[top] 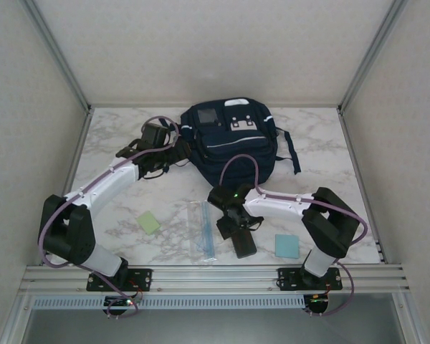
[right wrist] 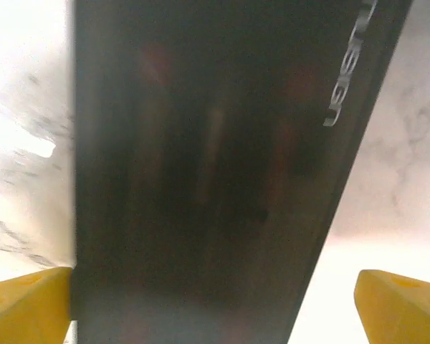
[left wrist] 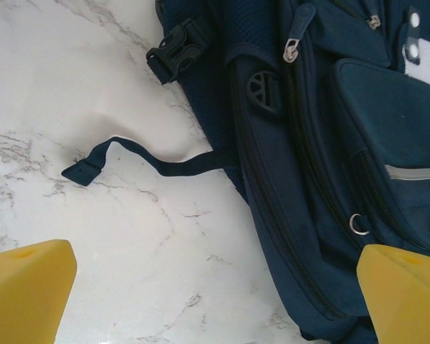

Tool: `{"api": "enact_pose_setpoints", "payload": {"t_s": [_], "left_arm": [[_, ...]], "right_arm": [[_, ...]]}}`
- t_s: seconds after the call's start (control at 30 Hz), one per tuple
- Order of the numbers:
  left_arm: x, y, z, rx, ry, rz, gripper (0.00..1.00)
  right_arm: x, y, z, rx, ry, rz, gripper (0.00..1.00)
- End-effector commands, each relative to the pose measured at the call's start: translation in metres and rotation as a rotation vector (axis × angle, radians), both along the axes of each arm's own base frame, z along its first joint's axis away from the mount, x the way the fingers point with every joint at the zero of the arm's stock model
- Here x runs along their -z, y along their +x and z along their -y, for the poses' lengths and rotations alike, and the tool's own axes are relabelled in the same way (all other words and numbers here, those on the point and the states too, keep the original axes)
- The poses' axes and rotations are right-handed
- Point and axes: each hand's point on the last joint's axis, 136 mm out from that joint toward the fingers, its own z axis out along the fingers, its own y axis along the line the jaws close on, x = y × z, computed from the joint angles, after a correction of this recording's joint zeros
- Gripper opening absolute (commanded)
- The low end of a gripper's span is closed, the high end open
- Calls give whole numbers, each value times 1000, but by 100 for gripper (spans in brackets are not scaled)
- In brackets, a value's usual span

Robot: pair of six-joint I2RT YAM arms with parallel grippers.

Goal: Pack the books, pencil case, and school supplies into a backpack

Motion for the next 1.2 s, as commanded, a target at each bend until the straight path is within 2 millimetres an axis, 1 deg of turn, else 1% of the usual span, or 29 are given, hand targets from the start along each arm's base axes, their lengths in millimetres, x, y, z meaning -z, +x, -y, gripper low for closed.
{"api": "enact_pose_setpoints", "payload": {"t_s": [0.0, 0.03, 0.07, 0.13, 0.23, 0.3, 0.33, 0.4, 0.43, 0.5, 0.6, 0.7, 0.8, 0.87, 0.93, 1.0, 1.07, 1.1, 1.17], "left_arm": [[-13, -4, 3, 11, -30, 28, 100], [-13, -4, 3, 11, -31, 29, 100], [-13, -4, 3, 10, -31, 29, 100], [-13, -4, 3, 13, -29, 28, 100], [-13, -3, 5, 35, -12, 27, 100], [-15, -2, 10, 91, 23, 34, 100], [-16, -1, 12, 112, 50, 37, 100], [-20, 1, 18, 174, 111, 42, 100], [-20, 2, 21, 201, 138, 41, 100], [-22, 5, 31, 274, 191, 47, 100], [-24, 10, 48, 374, 288, 68, 98], [-27, 18, 69, 468, 325, 107, 98], [-25, 24, 95, 580, 329, 132, 95], [-22, 27, 114, 654, 321, 137, 94], [-18, 30, 128, 708, 325, 129, 92], [-10, 34, 141, 753, 339, 120, 90], [1, 36, 152, 796, 350, 96, 86], [4, 35, 157, 820, 345, 85, 84], [16, 36, 166, 851, 346, 54, 83]], "right_arm": [[17, -10, -3, 8, 17, -44, 99], [20, -11, -4, 9, 28, -51, 99], [22, -12, -5, 13, 37, -54, 96], [23, -12, -7, 12, 48, -54, 88], [14, -11, -11, 7, 87, -38, 74], [5, -9, -14, -3, 113, -20, 64], [1, -8, -13, -4, 121, -12, 62], [-13, -3, -11, 11, 150, 5, 57], [-20, 0, -11, 23, 172, 11, 57], [-37, 4, -10, 51, 239, 17, 54], [-70, 14, -5, 106, 378, 40, 50], [-105, 30, 13, 179, 495, 105, 50], [-136, 54, 39, 276, 574, 203, 50], [-153, 75, 60, 354, 589, 289, 50], [-165, 93, 77, 427, 595, 349, 49], [-173, 112, 88, 498, 613, 396, 47], [-176, 128, 94, 552, 634, 413, 47], [-177, 133, 97, 574, 642, 416, 46], [-177, 144, 102, 616, 649, 413, 46]]}}
